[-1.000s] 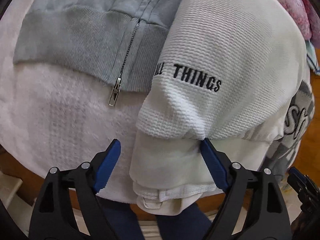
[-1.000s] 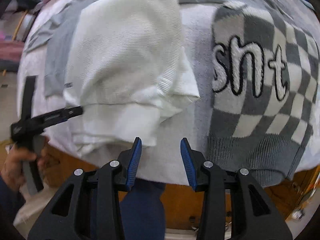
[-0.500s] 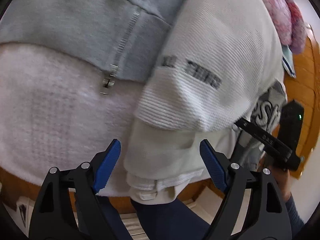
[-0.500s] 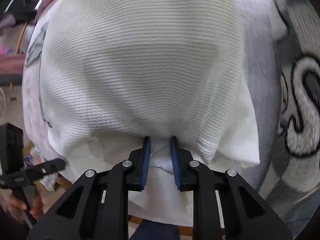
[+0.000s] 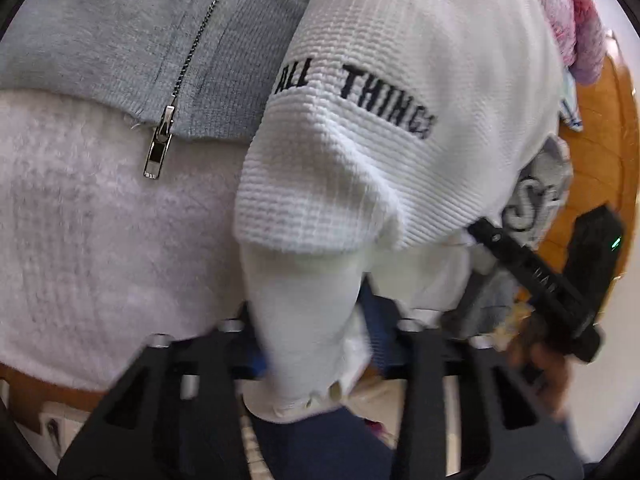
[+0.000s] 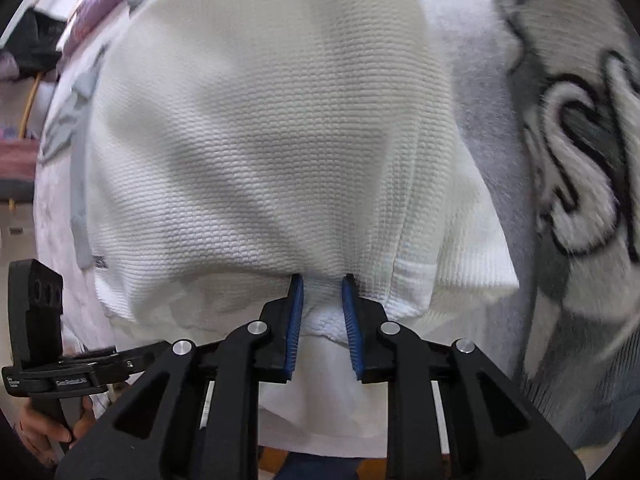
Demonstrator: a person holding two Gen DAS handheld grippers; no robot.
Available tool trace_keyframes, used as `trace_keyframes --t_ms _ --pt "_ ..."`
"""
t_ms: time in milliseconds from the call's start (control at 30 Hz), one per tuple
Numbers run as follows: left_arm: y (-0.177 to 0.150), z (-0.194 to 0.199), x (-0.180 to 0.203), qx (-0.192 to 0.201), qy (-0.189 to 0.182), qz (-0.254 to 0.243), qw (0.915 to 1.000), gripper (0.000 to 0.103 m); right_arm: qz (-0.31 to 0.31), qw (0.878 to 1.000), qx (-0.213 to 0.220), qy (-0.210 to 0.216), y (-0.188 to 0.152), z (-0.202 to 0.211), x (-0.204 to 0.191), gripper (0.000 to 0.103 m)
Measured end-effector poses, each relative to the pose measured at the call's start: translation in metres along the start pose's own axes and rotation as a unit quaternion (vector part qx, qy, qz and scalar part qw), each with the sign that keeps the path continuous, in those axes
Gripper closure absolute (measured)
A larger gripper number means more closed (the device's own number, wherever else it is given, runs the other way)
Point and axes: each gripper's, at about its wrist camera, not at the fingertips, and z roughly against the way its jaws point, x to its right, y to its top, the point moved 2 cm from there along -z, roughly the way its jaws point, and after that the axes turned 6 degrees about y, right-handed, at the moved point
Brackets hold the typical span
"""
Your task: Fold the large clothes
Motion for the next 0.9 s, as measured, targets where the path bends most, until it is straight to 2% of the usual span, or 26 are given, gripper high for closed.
trace_keyframes --t_ms 33,133,233,300,333,400,433,467,500,567,600,633,733,800,900 --pt "-0.001 0.007 0.001 -0.005 -0.014 0.001 0.9999 0.077 -0.014 1.0 0.013 0.015 -0.005 0.007 0.0 0.062" --pt "-0.003 0.028 0.007 -0.01 -0.048 -0.004 0.9988 0.079 -0.058 0.996 0.051 0.044 -0.027 0.03 0.0 0.043" --pt "-0.003 0.044 0.01 -0.011 -0.075 0.001 0.9971 0.079 -0.131 0.985 0.085 0.077 -0.058 0.052 0.012 0.035" --pt "-0.002 0.052 0.011 -0.014 -0.087 0.01 0.9961 0.079 -0.206 0.967 0.097 0.118 -0.079 0.06 0.028 0.03" --pt "-0.002 0.055 0.012 -0.016 -0.092 0.014 0.9956 0.079 -0.262 0.947 0.096 0.16 -0.094 0.056 0.038 0.03" --pt "-0.002 0.061 0.014 -0.019 -0.095 0.012 0.9952 0.079 -0.352 0.905 0.1 0.217 -0.119 0.048 0.054 0.03" --pt "-0.002 0.063 0.014 -0.019 -0.094 0.009 0.9953 0.079 -0.41 0.869 0.105 0.256 -0.136 0.036 0.061 0.029" --pt "-0.002 0.064 0.015 -0.019 -0.091 0.004 0.9957 0.079 -0.437 0.85 0.108 0.274 -0.143 0.031 0.064 0.029" --pt "-0.003 0.066 0.017 -0.02 -0.091 0.005 0.9956 0.079 -0.471 0.82 0.114 0.304 -0.153 0.019 0.064 0.029" --pt "-0.003 0.067 0.017 -0.023 -0.095 0.013 0.9951 0.079 -0.508 0.78 0.118 0.347 -0.162 0.005 0.059 0.027" --pt "-0.002 0.067 0.019 -0.023 -0.097 0.015 0.9949 0.079 -0.519 0.767 0.12 0.358 -0.164 0.0 0.057 0.027" --pt "-0.005 0.064 0.025 -0.023 -0.099 0.016 0.9947 0.079 -0.534 0.745 0.125 0.38 -0.168 -0.011 0.051 0.026" --pt "-0.005 0.064 0.027 -0.024 -0.108 0.023 0.9936 0.079 -0.57 0.701 0.127 0.41 -0.179 -0.029 0.04 0.023" --pt "-0.005 0.065 0.027 -0.025 -0.114 0.026 0.9928 0.079 -0.587 0.666 0.142 0.437 -0.188 -0.037 0.034 0.021" --pt "-0.005 0.066 0.026 -0.025 -0.113 0.02 0.993 0.079 -0.582 0.643 0.166 0.468 -0.192 -0.043 0.038 0.021"
